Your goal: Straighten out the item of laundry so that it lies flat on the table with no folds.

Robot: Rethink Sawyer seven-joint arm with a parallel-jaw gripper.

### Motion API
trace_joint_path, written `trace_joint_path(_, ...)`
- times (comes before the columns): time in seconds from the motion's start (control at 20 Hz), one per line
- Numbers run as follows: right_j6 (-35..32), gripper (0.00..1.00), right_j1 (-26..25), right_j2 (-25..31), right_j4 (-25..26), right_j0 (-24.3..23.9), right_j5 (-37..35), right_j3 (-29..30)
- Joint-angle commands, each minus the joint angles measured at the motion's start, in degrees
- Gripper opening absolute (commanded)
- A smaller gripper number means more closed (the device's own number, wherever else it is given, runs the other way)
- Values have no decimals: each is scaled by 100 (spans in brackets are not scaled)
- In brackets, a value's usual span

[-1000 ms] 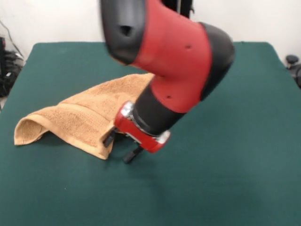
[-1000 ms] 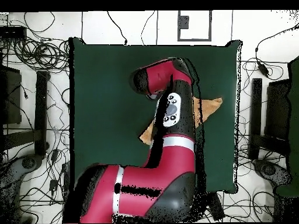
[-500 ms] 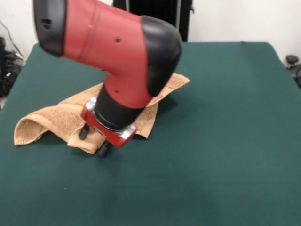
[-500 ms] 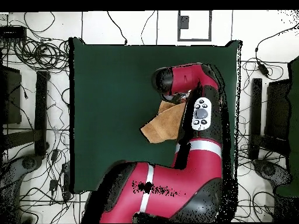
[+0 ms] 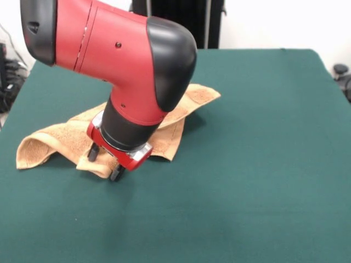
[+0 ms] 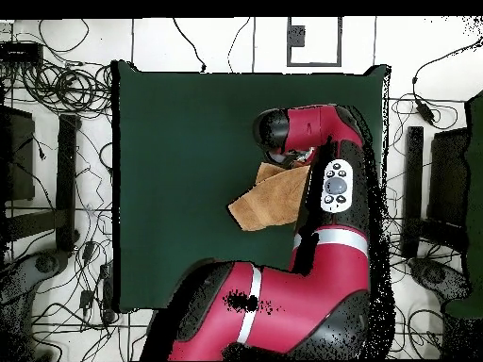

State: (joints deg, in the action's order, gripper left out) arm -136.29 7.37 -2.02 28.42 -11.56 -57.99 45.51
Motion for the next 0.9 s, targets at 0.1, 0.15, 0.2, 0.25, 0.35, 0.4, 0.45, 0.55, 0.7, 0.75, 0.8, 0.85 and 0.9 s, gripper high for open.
trace_joint_path(0.1,2216,100,-640,845,-26,-116,-451,901)
trace_joint_path(0.15,2216,100,-644,860,-31,-131,-465,903)
trace_joint_path(0.2,2203,100,-644,866,-31,-138,-468,907)
trace_joint_path(0.25,2175,100,-641,868,-29,-137,-462,907)
trace_joint_path(0.35,1994,100,-621,847,-15,-123,-393,949)
trace_joint_path(0.4,1914,100,-610,848,-14,-131,-318,977)
trace_joint_path(0.45,1815,100,-597,840,-3,-125,-232,999)
trace_joint_path(0.55,1733,100,-594,843,3,-123,-231,998)
trace_joint_path(0.7,1697,100,-590,855,12,-126,-257,995)
trace_joint_path(0.75,1684,0,-586,855,18,-125,-256,999)
trace_joint_path(0.8,1647,0,-592,839,18,-112,-287,983)
trace_joint_path(0.85,1609,0,-598,822,19,-99,-318,968)
trace_joint_path(0.9,1572,0,-604,805,20,-87,-349,952)
